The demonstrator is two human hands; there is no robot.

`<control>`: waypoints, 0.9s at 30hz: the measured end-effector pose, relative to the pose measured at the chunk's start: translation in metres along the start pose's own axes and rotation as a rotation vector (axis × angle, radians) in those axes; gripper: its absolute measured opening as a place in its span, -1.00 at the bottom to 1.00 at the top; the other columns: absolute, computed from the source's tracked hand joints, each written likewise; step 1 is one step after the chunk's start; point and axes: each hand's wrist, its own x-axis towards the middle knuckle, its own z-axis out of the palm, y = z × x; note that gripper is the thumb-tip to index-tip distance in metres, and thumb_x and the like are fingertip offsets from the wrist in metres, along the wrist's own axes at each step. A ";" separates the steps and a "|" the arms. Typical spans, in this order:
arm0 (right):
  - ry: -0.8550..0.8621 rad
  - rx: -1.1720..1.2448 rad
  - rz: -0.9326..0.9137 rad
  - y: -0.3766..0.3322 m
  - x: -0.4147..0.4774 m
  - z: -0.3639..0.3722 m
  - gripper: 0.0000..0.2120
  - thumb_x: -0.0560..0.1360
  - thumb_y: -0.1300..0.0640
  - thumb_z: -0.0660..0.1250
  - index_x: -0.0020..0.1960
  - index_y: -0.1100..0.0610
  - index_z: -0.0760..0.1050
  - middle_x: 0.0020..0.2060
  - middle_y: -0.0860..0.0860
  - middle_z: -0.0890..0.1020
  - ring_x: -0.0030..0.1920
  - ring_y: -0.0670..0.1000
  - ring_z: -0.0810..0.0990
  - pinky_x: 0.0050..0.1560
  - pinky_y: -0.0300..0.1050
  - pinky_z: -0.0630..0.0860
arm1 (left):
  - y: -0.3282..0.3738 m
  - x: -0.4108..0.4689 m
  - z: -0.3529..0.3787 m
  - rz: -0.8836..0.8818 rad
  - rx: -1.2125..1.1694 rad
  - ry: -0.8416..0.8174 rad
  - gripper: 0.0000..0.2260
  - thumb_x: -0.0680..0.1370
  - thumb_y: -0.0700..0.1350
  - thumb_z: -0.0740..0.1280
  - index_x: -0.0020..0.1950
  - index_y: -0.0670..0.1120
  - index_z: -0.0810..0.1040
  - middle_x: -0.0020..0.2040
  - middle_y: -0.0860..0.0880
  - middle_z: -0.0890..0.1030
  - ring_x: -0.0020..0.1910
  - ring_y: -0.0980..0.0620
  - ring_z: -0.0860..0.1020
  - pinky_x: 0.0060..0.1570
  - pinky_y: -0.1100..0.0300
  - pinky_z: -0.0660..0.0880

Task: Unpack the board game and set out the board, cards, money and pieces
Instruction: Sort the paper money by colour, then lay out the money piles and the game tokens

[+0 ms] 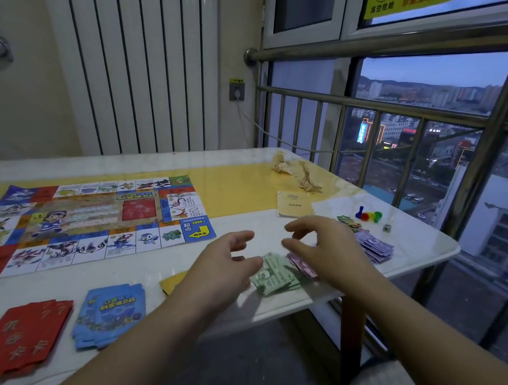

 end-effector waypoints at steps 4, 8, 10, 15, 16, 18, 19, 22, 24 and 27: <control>0.056 0.012 0.050 0.030 0.010 -0.023 -0.80 0.52 0.07 0.33 0.12 0.04 0.60 -0.07 -0.11 0.63 -0.24 -0.27 0.46 -0.17 -0.33 0.37 | 0.007 0.006 0.005 0.084 0.105 0.014 -0.65 0.55 -0.17 0.33 0.31 0.08 0.45 0.21 0.10 0.47 0.20 0.05 0.49 0.21 -0.01 0.48; 0.076 -0.058 0.155 0.068 0.029 -0.052 -0.80 0.53 0.16 0.32 0.12 0.12 0.62 0.07 0.01 0.65 -0.07 -0.11 0.54 -0.01 -0.30 0.35 | 0.023 0.026 0.017 0.182 0.270 -0.017 -0.71 0.57 -0.15 0.28 0.28 0.07 0.48 0.16 0.13 0.50 0.06 0.14 0.52 -0.05 0.30 0.49; 0.006 -0.144 0.221 0.083 0.039 -0.064 -0.79 0.52 0.17 0.33 0.13 0.14 0.62 0.07 0.04 0.65 -0.03 -0.05 0.55 0.02 -0.27 0.38 | 0.031 0.043 0.026 0.243 0.381 -0.051 -0.73 0.58 -0.16 0.27 0.25 0.05 0.51 0.13 0.11 0.54 -0.04 0.19 0.52 -0.21 0.44 0.41; -0.197 -0.310 0.299 0.105 0.057 -0.085 -0.80 0.50 0.08 0.38 0.06 0.14 0.64 -0.10 0.01 0.65 -0.13 -0.05 0.55 -0.04 -0.19 0.47 | 0.045 0.087 0.058 0.346 0.656 -0.184 -0.75 0.59 -0.17 0.24 0.22 0.02 0.56 0.09 0.08 0.59 -0.05 0.16 0.50 -0.10 0.32 0.37; -0.246 -0.325 0.303 0.107 0.059 -0.087 -0.79 0.49 0.05 0.38 0.05 0.13 0.64 -0.16 -0.02 0.63 -0.16 -0.06 0.55 -0.08 -0.20 0.46 | 0.047 0.095 0.065 0.360 0.705 -0.214 -0.76 0.59 -0.17 0.24 0.22 0.01 0.57 0.11 0.07 0.60 -0.04 0.16 0.50 -0.05 0.32 0.37; -0.306 -0.318 0.298 0.110 0.062 -0.087 -0.79 0.48 0.01 0.39 0.03 0.11 0.64 -0.20 -0.05 0.61 -0.18 -0.07 0.55 -0.11 -0.21 0.47 | 0.050 0.110 0.077 0.385 0.791 -0.268 -0.76 0.60 -0.17 0.23 0.21 0.01 0.58 0.16 0.06 0.60 0.01 0.15 0.51 0.00 0.33 0.38; -0.318 -0.306 0.293 0.111 0.064 -0.086 -0.79 0.48 0.01 0.39 0.03 0.10 0.63 -0.21 -0.05 0.60 -0.19 -0.07 0.55 -0.12 -0.22 0.47 | 0.052 0.116 0.083 0.396 0.825 -0.295 -0.76 0.60 -0.17 0.23 0.21 0.00 0.59 0.17 0.05 0.60 0.05 0.14 0.52 0.01 0.35 0.38; -0.335 -0.311 0.277 0.112 0.072 -0.084 -0.80 0.48 0.05 0.39 0.06 0.11 0.61 -0.14 -0.02 0.62 -0.14 -0.04 0.57 -0.08 -0.20 0.49 | 0.057 0.132 0.099 0.416 0.912 -0.402 -0.77 0.60 -0.17 0.24 0.19 -0.02 0.61 0.18 0.04 0.60 0.11 0.12 0.54 0.01 0.37 0.37; -0.331 -0.343 0.253 0.112 0.080 -0.085 -0.79 0.48 0.08 0.40 0.09 0.12 0.59 -0.05 0.02 0.63 -0.06 -0.01 0.59 -0.02 -0.17 0.50 | 0.058 0.140 0.108 0.431 0.941 -0.489 -0.78 0.59 -0.15 0.25 0.16 0.00 0.63 0.18 0.05 0.61 0.05 0.14 0.53 0.04 0.30 0.42; -0.389 -0.384 0.207 0.114 0.091 -0.087 -0.80 0.47 0.13 0.41 0.09 0.11 0.58 -0.09 -0.03 0.61 -0.09 -0.01 0.61 -0.12 -0.23 0.49 | 0.055 0.144 0.115 0.461 0.980 -0.625 -0.79 0.59 -0.10 0.25 0.14 0.05 0.64 0.16 0.09 0.60 -0.07 0.21 0.48 -0.17 0.42 0.36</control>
